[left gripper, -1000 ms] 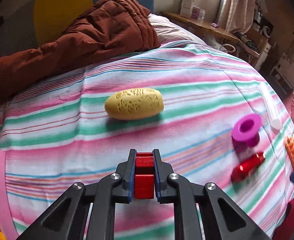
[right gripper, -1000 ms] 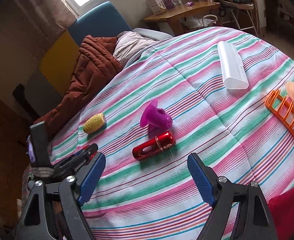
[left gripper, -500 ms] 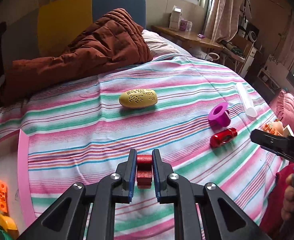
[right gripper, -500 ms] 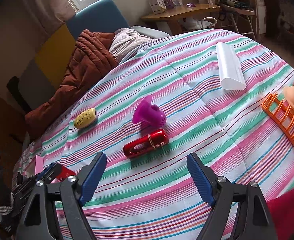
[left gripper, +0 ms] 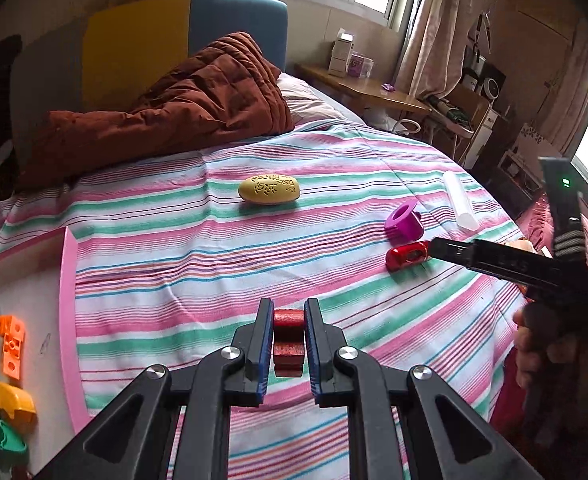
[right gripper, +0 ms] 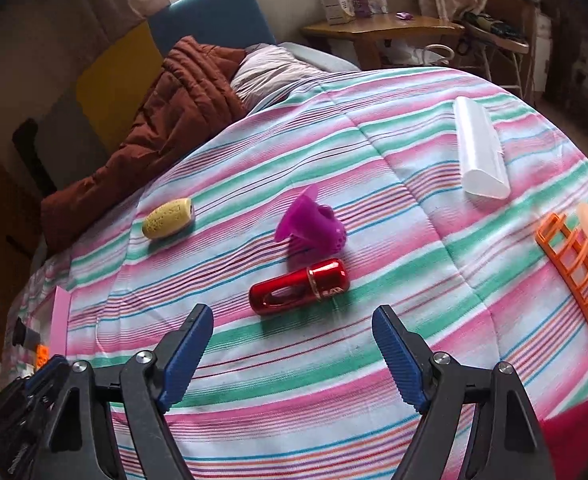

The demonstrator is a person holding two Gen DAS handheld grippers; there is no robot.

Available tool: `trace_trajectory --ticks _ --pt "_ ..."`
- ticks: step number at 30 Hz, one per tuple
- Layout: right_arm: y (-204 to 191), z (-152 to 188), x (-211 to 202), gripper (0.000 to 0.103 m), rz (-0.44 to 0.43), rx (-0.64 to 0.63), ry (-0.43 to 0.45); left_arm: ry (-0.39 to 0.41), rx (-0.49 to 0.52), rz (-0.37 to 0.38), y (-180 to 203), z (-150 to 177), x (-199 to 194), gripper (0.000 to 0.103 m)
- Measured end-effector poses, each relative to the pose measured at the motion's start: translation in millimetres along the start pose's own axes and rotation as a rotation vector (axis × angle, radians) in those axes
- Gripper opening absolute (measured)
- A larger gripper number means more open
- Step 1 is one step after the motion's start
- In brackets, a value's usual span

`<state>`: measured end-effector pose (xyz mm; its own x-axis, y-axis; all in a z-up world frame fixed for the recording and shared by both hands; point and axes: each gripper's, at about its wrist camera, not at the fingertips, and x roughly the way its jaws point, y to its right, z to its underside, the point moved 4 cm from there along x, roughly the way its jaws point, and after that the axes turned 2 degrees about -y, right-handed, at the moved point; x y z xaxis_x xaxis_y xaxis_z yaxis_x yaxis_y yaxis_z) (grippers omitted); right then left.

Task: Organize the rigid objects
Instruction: 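Lift the red block with the left gripper while the right gripper grasps the red metal tube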

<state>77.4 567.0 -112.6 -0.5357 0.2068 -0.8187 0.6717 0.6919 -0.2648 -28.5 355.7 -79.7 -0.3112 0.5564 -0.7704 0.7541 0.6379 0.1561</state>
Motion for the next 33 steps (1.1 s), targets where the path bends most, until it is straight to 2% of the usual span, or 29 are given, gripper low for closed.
trace_trajectory --ticks 10,11,13,15,23,30,31,32,33 --pt "-20 -9 54 0.089 0.103 -0.21 -0.05 0.023 0.007 -0.033 -8 12 -33 0.014" --pt "-19 -10 58 0.087 0.106 -0.219 -0.05 0.025 0.008 -0.042 -9 13 -36 0.014" --pt "-18 -9 64 0.074 0.097 -0.234 -0.074 0.031 0.012 -0.059 -10 14 -42 0.014" --pt "-20 -8 64 0.074 0.105 -0.239 -0.072 0.038 0.009 -0.073 -13 16 -48 0.014" --pt "-56 15 59 0.074 0.057 -0.327 -0.116 0.067 -0.009 -0.109 -22 23 -67 0.014" --pt "-100 56 50 0.074 -0.011 -0.429 -0.161 0.095 -0.02 -0.146 -32 31 -87 0.014" --pt "-102 62 51 0.066 -0.022 -0.424 -0.181 0.096 -0.025 -0.148 -34 33 -89 0.014" --pt "-104 68 52 0.051 -0.01 -0.43 -0.189 0.099 -0.026 -0.151 -36 34 -90 0.014" --pt "-107 73 49 0.048 0.034 -0.465 -0.152 0.101 -0.026 -0.157 -37 35 -92 0.014"
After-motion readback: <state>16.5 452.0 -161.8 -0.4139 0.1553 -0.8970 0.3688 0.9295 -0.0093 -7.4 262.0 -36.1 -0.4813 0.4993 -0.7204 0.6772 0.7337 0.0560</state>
